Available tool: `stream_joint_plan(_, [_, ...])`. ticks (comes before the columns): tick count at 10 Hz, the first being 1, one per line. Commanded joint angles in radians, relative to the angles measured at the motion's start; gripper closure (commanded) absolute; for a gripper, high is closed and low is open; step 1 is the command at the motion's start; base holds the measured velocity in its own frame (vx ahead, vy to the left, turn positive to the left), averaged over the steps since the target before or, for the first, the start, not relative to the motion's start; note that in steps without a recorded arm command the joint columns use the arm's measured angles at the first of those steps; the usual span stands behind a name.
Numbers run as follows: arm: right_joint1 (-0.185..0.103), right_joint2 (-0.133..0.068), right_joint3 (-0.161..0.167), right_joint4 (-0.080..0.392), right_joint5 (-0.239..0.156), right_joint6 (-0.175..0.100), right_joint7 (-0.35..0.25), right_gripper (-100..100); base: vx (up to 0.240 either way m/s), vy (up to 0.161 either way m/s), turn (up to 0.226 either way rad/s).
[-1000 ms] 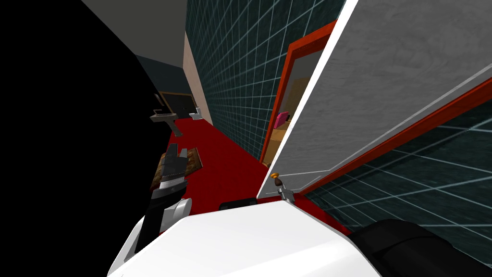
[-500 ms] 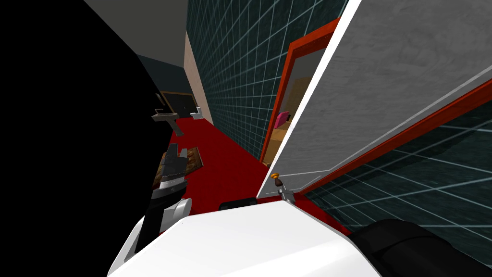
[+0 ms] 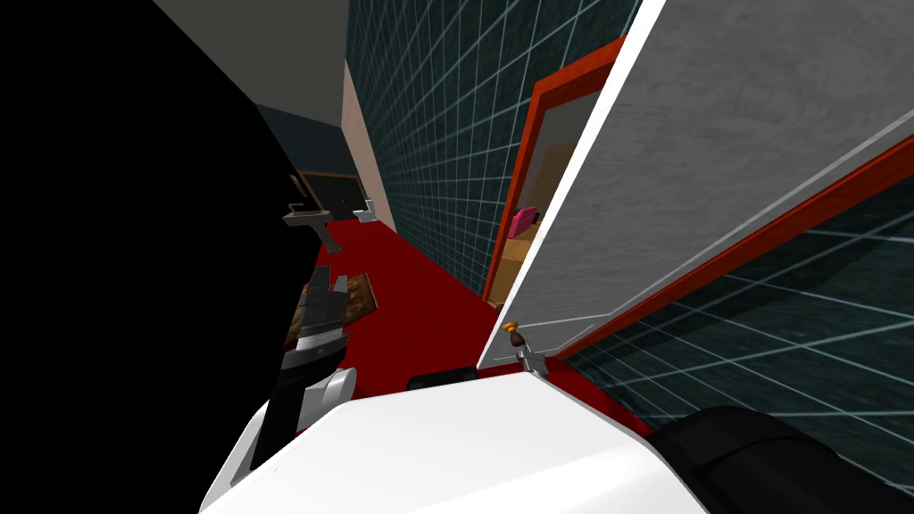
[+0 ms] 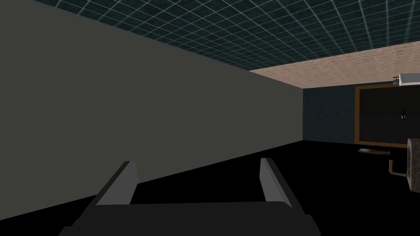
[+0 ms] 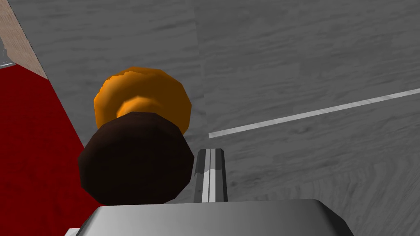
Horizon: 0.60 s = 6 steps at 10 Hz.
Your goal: Pull the door open
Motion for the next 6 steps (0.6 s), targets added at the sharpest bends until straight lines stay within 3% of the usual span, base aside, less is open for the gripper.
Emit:
stream_joint_plan(1, [-0.011, 0.02, 0.03, 0.0, 0.017, -0.008, -0.003, -100, -0.001, -0.002, -0.014])
stream_joint_plan(6, [-0.012, 0.02, 0.032, 0.001, 0.019, -0.01, -0.004, -100, -0.007, -0.004, 0.007])
